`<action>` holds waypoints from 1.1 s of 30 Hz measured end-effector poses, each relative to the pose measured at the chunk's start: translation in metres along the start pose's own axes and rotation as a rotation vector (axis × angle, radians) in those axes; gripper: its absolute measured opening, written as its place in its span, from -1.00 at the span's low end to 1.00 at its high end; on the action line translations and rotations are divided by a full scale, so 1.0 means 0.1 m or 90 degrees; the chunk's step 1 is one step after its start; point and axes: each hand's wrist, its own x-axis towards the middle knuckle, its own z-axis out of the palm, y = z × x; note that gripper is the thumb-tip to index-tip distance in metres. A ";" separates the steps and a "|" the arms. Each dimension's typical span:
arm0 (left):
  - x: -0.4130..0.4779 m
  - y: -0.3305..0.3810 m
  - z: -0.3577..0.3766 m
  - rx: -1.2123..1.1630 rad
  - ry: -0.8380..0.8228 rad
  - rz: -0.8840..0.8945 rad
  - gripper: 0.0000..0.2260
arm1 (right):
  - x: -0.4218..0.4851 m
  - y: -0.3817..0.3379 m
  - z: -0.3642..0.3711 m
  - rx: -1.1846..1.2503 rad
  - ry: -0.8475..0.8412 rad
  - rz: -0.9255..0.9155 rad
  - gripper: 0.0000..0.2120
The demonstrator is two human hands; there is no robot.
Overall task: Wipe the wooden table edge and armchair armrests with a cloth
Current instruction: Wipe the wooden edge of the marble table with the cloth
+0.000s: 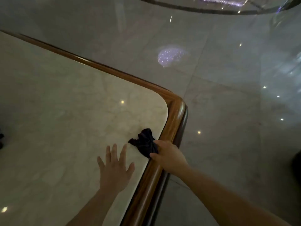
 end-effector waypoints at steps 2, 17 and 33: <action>0.17 -0.05 0.31 -0.008 -0.007 -0.040 -0.30 | 0.26 0.10 0.18 -0.025 -0.005 -0.027 -0.39; 0.44 -0.20 1.40 0.026 0.032 -0.005 -0.29 | 1.28 0.46 0.92 -0.357 0.012 -0.152 -0.41; 0.45 0.07 0.49 0.011 0.002 -0.013 -0.31 | 0.65 0.21 -0.16 -0.087 0.182 -0.091 -0.59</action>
